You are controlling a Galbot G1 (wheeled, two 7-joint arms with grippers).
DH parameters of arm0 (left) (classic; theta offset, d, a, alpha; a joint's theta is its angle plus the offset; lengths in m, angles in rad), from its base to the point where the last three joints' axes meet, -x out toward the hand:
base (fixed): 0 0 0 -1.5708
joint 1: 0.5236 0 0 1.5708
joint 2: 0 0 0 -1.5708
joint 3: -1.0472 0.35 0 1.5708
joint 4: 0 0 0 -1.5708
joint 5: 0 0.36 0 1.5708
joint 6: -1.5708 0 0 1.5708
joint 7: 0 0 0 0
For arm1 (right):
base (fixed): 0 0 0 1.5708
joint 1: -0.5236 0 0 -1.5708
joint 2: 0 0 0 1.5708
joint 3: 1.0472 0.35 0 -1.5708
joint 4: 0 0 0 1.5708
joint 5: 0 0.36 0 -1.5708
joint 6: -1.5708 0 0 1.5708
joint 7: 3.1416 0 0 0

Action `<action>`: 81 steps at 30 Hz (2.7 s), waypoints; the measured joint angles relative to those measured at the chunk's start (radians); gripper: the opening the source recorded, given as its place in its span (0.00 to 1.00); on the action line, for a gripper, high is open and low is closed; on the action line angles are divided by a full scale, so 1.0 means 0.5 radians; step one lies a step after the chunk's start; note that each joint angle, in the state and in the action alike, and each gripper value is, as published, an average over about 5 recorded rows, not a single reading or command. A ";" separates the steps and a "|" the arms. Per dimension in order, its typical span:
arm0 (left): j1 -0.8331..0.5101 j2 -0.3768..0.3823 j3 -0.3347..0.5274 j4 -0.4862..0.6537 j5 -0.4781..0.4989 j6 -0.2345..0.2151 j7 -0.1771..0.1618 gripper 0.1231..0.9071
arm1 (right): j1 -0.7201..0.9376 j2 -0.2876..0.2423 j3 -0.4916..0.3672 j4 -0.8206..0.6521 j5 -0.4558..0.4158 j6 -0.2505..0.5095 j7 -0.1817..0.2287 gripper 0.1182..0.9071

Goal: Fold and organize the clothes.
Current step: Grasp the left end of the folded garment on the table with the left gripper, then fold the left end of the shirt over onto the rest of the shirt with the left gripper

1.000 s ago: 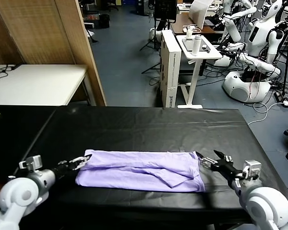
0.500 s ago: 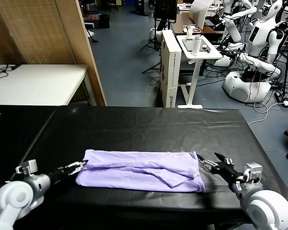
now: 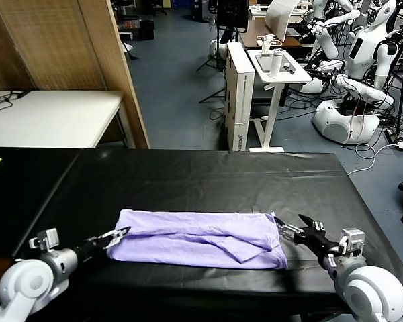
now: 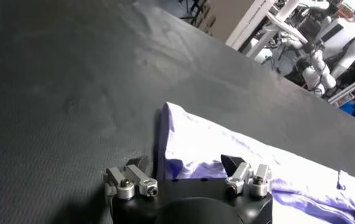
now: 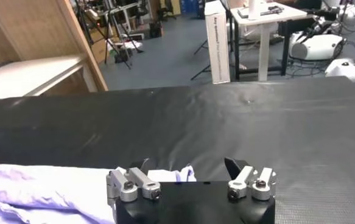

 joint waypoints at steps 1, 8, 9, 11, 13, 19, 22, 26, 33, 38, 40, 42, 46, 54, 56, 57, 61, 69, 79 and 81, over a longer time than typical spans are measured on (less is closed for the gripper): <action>-0.001 -0.001 0.003 0.001 -0.001 0.000 -0.001 0.83 | 0.001 0.002 -0.003 -0.001 -0.003 0.000 0.000 1.00; -0.007 -0.001 0.025 0.000 -0.007 0.009 -0.005 0.32 | 0.006 0.018 -0.024 -0.006 -0.025 0.000 0.000 1.00; -0.008 -0.001 0.026 0.000 -0.008 0.011 -0.005 0.27 | 0.008 0.021 -0.027 -0.006 -0.027 0.000 0.000 1.00; -0.009 -0.001 0.026 -0.002 -0.005 0.013 -0.006 0.17 | 0.012 0.026 -0.032 -0.008 -0.031 0.000 0.000 1.00; -0.010 -0.004 0.025 -0.009 0.012 0.014 -0.007 0.13 | 0.017 0.031 -0.036 -0.011 -0.033 0.000 0.000 1.00; -0.028 -0.026 -0.014 -0.063 0.200 0.013 -0.004 0.07 | 0.024 0.046 -0.039 -0.026 -0.039 0.003 0.001 1.00; -0.035 -0.012 -0.054 -0.087 0.365 0.012 0.008 0.08 | 0.030 0.054 -0.037 -0.036 -0.039 0.005 0.003 1.00; -0.016 0.041 -0.119 -0.112 0.649 0.011 0.031 0.08 | 0.037 0.065 -0.043 -0.048 -0.041 0.008 0.005 1.00; 0.071 0.121 -0.234 -0.180 1.060 0.010 0.020 0.08 | 0.035 0.085 -0.064 -0.049 -0.057 0.011 0.006 1.00; 0.094 0.064 -0.216 -0.274 1.052 0.009 -0.048 0.08 | -0.001 0.106 -0.048 -0.028 -0.077 0.023 0.000 1.00; 0.083 0.013 -0.186 -0.330 0.974 0.009 -0.108 0.08 | -0.024 0.109 -0.029 -0.018 -0.086 0.033 -0.006 1.00; 0.066 -0.051 -0.151 -0.385 0.864 0.009 -0.188 0.08 | -0.051 0.105 -0.008 -0.011 -0.092 0.041 -0.010 1.00; 0.020 -0.202 -0.056 -0.472 0.576 0.008 -0.339 0.08 | -0.105 0.097 0.037 -0.012 -0.113 0.053 -0.012 1.00; -0.063 -0.437 0.189 -0.531 0.223 0.007 -0.468 0.08 | -0.164 0.134 0.047 -0.044 -0.229 0.081 -0.037 1.00; -0.085 -0.486 0.249 -0.526 0.208 0.007 -0.482 0.08 | -0.168 0.148 0.035 -0.052 -0.257 0.085 -0.041 1.00; -0.097 -0.509 0.278 -0.521 0.211 0.007 -0.485 0.08 | -0.170 0.154 0.031 -0.055 -0.266 0.086 -0.042 1.00; -0.146 -0.592 0.399 -0.502 0.243 0.007 -0.493 0.08 | -0.182 0.168 0.025 -0.065 -0.282 0.090 -0.050 1.00; -0.223 -0.741 0.615 -0.462 0.311 0.007 -0.527 0.08 | -0.201 0.174 0.038 -0.085 -0.295 0.099 -0.066 1.00; -0.263 -0.907 0.795 -0.446 0.408 0.007 -0.541 0.08 | -0.182 0.193 0.004 -0.108 -0.325 0.098 -0.071 1.00; -0.276 -0.935 0.820 -0.436 0.425 0.007 -0.542 0.08 | -0.180 0.196 -0.001 -0.110 -0.329 0.098 -0.072 1.00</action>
